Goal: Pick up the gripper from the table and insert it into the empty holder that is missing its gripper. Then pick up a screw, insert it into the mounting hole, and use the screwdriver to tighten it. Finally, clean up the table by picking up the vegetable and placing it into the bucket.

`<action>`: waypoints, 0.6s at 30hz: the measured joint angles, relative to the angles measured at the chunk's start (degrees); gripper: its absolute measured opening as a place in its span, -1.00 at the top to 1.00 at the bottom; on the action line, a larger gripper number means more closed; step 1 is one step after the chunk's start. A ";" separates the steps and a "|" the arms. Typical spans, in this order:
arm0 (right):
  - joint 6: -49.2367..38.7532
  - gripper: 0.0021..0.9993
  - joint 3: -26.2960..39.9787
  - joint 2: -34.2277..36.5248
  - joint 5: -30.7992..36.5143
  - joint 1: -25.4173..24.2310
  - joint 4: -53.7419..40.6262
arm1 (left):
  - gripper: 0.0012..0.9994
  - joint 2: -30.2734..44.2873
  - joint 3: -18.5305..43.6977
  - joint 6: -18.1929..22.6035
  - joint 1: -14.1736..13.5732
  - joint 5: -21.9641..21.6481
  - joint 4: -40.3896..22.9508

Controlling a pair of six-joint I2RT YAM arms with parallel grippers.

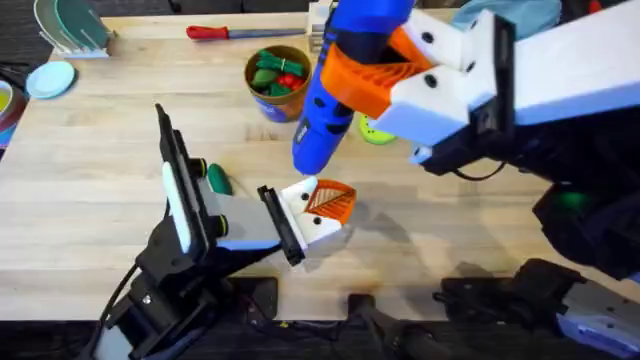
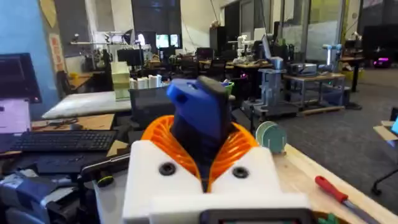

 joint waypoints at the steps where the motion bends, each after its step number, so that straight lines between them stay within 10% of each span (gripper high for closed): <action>1: 0.53 0.96 0.00 0.28 0.01 0.00 -0.01 | 0.99 0.00 0.00 0.00 0.00 0.00 0.00; 18: 2.57 0.96 0.00 0.39 -3.13 0.02 -1.94 | 0.99 0.00 0.00 0.00 0.00 0.01 0.00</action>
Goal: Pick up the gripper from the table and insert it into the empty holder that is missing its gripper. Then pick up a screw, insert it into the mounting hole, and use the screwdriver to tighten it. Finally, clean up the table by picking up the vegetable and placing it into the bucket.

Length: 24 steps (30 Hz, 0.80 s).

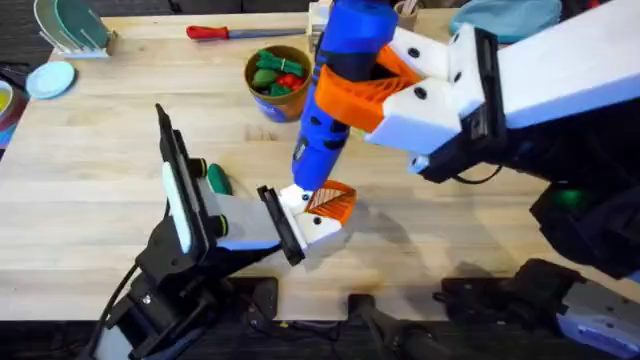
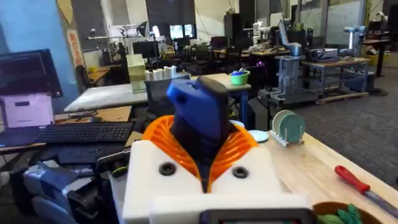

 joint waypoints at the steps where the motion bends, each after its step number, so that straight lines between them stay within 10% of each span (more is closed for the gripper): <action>1: 0.09 0.96 0.00 0.00 -0.07 -0.02 -0.01 | 0.99 0.00 0.00 0.00 0.00 0.00 0.00; 24: 2.32 0.96 -0.02 2.78 -0.31 0.00 -0.28 | 0.99 -0.02 0.00 0.00 0.00 0.00 0.00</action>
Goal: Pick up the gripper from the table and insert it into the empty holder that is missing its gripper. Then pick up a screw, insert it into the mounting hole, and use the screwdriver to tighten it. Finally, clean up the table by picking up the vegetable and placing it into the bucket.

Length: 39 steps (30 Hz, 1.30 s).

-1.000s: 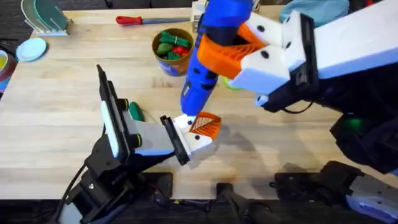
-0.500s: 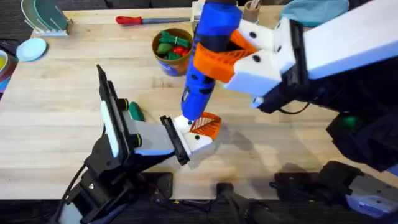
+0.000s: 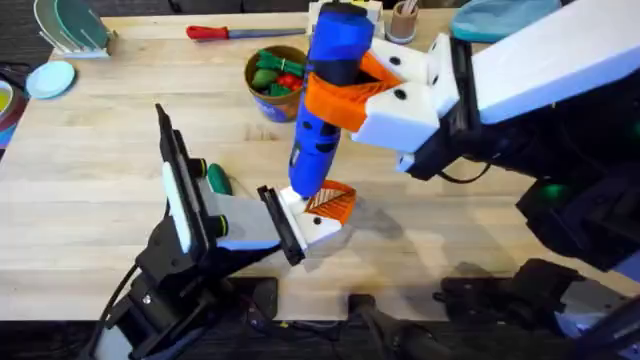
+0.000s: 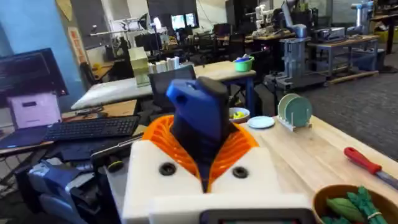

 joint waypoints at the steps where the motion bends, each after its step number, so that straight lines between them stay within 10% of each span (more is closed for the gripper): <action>1: 0.00 0.96 0.01 -0.01 0.00 0.00 0.00 | 0.99 0.01 0.00 0.00 0.00 -0.02 0.00; 39: -0.89 0.96 -0.01 -0.01 0.00 -0.28 -0.05 | 0.99 0.02 0.00 0.00 0.00 0.00 0.00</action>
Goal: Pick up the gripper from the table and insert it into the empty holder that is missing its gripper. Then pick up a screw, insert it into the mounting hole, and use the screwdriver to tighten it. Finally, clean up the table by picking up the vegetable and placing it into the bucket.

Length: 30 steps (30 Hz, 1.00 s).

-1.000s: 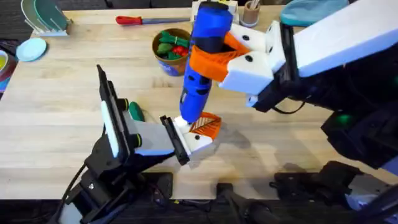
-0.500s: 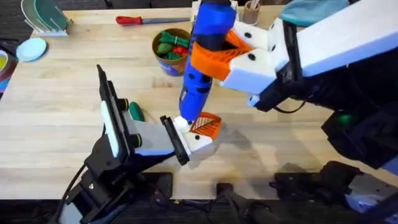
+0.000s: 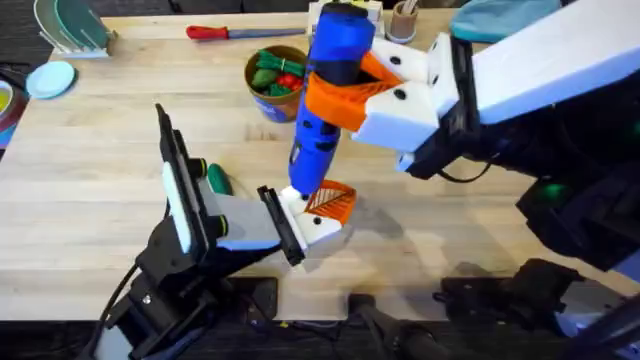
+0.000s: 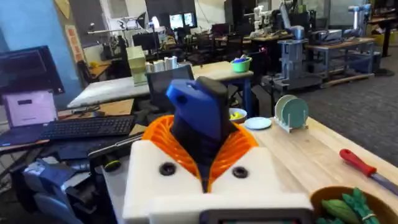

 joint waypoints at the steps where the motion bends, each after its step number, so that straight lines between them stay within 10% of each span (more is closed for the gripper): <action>1: -0.07 0.96 0.02 0.00 0.00 -0.04 0.18 | 0.99 -0.02 0.00 0.00 0.00 0.00 0.00; 30: 1.27 0.96 0.02 0.00 -0.02 -0.26 1.15 | 0.99 -0.01 0.00 0.00 0.00 -0.01 0.00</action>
